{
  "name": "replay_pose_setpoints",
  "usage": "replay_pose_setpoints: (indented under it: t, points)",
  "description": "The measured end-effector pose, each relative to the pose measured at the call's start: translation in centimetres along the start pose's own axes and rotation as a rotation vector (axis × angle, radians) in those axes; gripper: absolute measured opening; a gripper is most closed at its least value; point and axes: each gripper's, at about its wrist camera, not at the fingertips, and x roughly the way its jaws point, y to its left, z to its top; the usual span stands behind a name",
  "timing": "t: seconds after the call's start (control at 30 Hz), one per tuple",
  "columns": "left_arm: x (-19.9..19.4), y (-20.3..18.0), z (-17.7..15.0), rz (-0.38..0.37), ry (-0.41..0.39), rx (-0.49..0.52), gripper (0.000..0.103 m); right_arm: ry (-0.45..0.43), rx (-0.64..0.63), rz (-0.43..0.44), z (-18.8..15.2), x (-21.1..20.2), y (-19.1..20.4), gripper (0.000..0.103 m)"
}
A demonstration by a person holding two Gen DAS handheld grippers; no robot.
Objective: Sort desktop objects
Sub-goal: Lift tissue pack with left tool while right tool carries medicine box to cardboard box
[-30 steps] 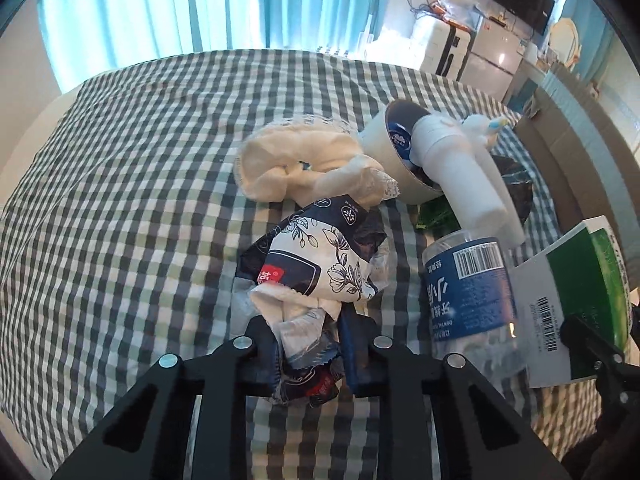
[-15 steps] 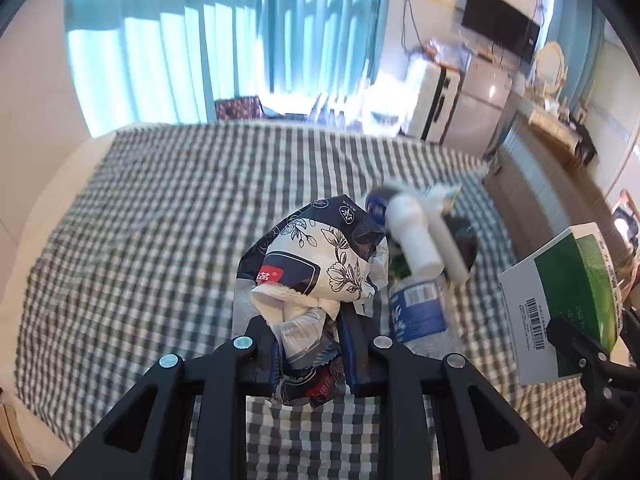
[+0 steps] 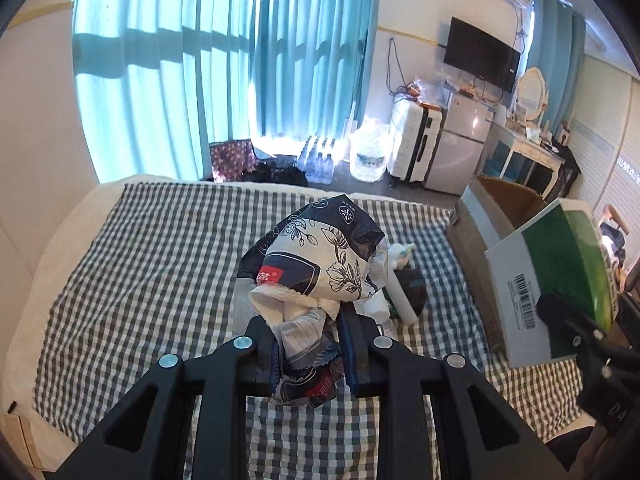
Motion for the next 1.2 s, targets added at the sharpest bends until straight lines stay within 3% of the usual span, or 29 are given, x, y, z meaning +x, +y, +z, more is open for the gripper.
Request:
replay_pose_setpoints:
  t: [0.7, 0.83, 1.2]
  points:
    - [-7.3, -2.3, 4.1, 0.028, -0.174, -0.014, 0.024, -0.166, -0.010, 0.018, 4.6, -7.0, -3.3, 0.076]
    - [-7.1, -3.1, 4.6, 0.004, -0.181, -0.034, 0.024, -0.190, -0.016, 0.018, 4.8, -7.9, -3.8, 0.076]
    - [-5.1, -8.6, 6.2, -0.041, -0.178, 0.030, 0.024, -0.204, 0.022, -0.019, 5.3, -8.1, -7.5, 0.076]
